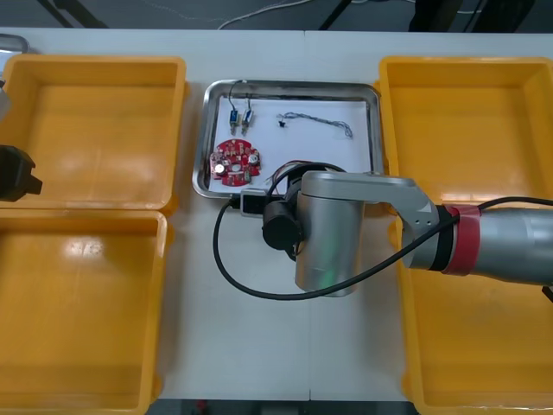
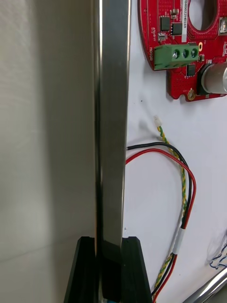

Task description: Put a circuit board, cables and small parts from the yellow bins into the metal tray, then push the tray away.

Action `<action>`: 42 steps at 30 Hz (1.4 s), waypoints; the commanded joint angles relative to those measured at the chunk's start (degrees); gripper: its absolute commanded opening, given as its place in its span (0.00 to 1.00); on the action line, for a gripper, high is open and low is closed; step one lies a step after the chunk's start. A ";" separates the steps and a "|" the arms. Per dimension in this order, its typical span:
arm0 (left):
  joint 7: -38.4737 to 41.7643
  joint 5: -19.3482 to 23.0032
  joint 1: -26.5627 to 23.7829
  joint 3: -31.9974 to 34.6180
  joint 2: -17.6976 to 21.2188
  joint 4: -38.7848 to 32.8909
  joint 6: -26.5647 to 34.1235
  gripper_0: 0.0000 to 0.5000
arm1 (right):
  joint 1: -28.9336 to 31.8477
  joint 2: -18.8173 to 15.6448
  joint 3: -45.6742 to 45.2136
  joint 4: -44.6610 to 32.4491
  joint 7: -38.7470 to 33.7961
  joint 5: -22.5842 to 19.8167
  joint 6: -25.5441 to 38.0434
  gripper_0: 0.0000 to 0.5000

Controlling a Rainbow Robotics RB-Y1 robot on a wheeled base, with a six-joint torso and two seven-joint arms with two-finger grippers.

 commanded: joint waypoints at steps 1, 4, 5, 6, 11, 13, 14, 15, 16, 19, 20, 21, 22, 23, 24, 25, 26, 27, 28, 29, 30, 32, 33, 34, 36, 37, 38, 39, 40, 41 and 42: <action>0.84 0.38 0.91 0.01 0.40 -1.85 0.35 1.00 | -3.58 -0.13 0.74 2.65 2.25 0.89 -4.73 0.00; 0.84 0.38 0.91 0.01 0.40 -1.85 0.35 1.00 | -4.37 -0.04 0.74 5.03 2.78 0.89 -7.81 0.00; 0.84 0.38 0.91 0.01 0.40 -1.85 0.35 1.00 | -4.63 -0.04 0.74 5.99 3.13 0.89 -9.30 0.00; 0.84 0.38 0.91 0.01 0.40 -1.85 0.35 1.00 | -4.72 -0.04 0.74 6.52 3.13 0.89 -9.92 0.00; 0.84 0.38 0.91 0.01 0.40 -1.85 0.35 1.00 | -6.04 0.57 0.74 11.97 3.75 0.89 -15.54 0.00; 0.84 0.38 0.91 0.01 0.40 -1.85 0.35 1.00 | -6.66 0.92 0.74 13.73 4.01 0.98 -17.04 0.00; 0.84 0.38 0.91 0.01 0.40 -1.85 0.35 1.00 | -7.09 1.10 0.74 14.78 4.10 0.98 -17.91 0.00; 0.84 0.38 0.91 0.01 0.40 -1.85 0.35 1.00 | -7.53 1.36 0.74 15.75 4.28 0.98 -18.79 0.00; 0.84 0.38 0.91 0.01 0.40 -1.85 0.35 1.00 | -7.71 1.54 0.65 16.28 4.28 0.98 -19.15 0.00; 0.84 0.38 0.91 0.01 0.40 -1.85 0.35 1.00 | -8.68 2.16 0.74 18.74 4.54 0.98 -20.81 0.00; 0.84 0.38 0.91 0.01 0.40 -1.85 0.35 1.00 | -9.12 2.51 0.74 19.70 4.72 0.98 -21.69 0.00; 0.84 0.38 0.91 0.01 0.40 -1.85 0.35 1.00 | -9.38 2.77 0.74 20.85 4.89 0.98 -22.57 0.00; 0.84 0.38 0.91 0.01 0.40 -1.85 0.35 1.00 | -9.56 2.86 0.74 21.29 4.89 0.98 -23.01 0.00; 0.84 0.38 0.91 0.01 0.40 -1.85 0.35 1.00 | -9.73 3.21 0.74 22.25 5.07 0.98 -24.07 0.00; 0.84 0.38 0.91 0.01 0.40 -1.85 0.35 1.00 | -9.82 3.39 0.65 23.22 5.16 0.98 -24.95 0.00; 0.84 0.38 0.91 0.01 0.40 -1.85 0.35 1.00 | -9.91 3.47 0.74 23.66 5.07 1.07 -25.39 0.00; 0.84 0.38 0.91 0.01 0.40 -1.85 0.35 1.00 | -10.00 3.65 0.74 24.27 5.16 1.07 -26.26 0.00; 0.84 0.38 0.91 0.01 0.40 -1.85 0.35 1.00 | -10.17 3.74 0.65 24.89 5.16 1.24 -26.97 0.00; 0.84 0.38 0.91 0.01 0.40 -1.85 0.35 1.00 | -10.17 3.74 0.65 24.98 5.24 1.33 -27.41 0.00; 0.84 0.38 0.91 0.01 0.40 -1.85 0.35 1.00 | -10.17 3.82 0.65 25.24 5.16 1.60 -28.02 0.00; 0.84 0.38 0.91 0.01 0.40 -1.85 0.35 1.00 | -10.26 3.82 0.65 25.50 5.16 1.77 -28.64 0.00; 0.84 0.38 0.91 0.01 0.40 -1.85 0.35 1.00 | -10.17 3.82 0.65 25.77 5.16 1.77 -29.16 0.00; 0.84 0.38 0.91 0.01 0.40 -1.85 0.35 1.00 | -10.17 3.82 0.65 25.77 5.16 1.77 -29.25 0.00; 0.84 0.38 0.91 0.01 0.40 -1.85 0.35 1.00 | -10.17 3.82 0.65 25.77 5.16 1.77 -29.25 0.00; 0.84 0.38 0.91 0.01 0.40 -1.85 0.35 1.00 | -10.17 3.74 0.74 25.59 5.16 1.68 -29.25 0.00; 0.84 0.38 0.91 0.01 0.40 -1.85 0.35 1.00 | -10.17 3.82 0.74 25.50 5.16 1.77 -29.25 0.00; 0.84 0.38 0.91 0.01 0.40 -1.85 0.35 1.00 | -10.08 3.74 0.65 25.50 5.24 1.68 -29.25 0.09; 0.84 0.38 0.91 0.01 0.40 -1.85 0.35 1.00 | -10.17 3.74 0.74 25.50 5.33 1.68 -29.25 0.18; 0.84 0.38 0.91 0.01 0.40 -1.85 0.35 1.00 | -10.17 3.74 0.74 25.50 5.42 1.68 -29.25 0.24; 0.84 0.38 0.91 0.01 0.40 -1.85 0.35 1.00 | -10.17 3.74 0.65 25.50 5.59 1.68 -29.25 0.40; 0.84 0.38 0.91 0.01 0.40 -1.85 0.35 1.00 | -10.17 3.74 0.74 25.50 5.77 1.68 -29.25 0.58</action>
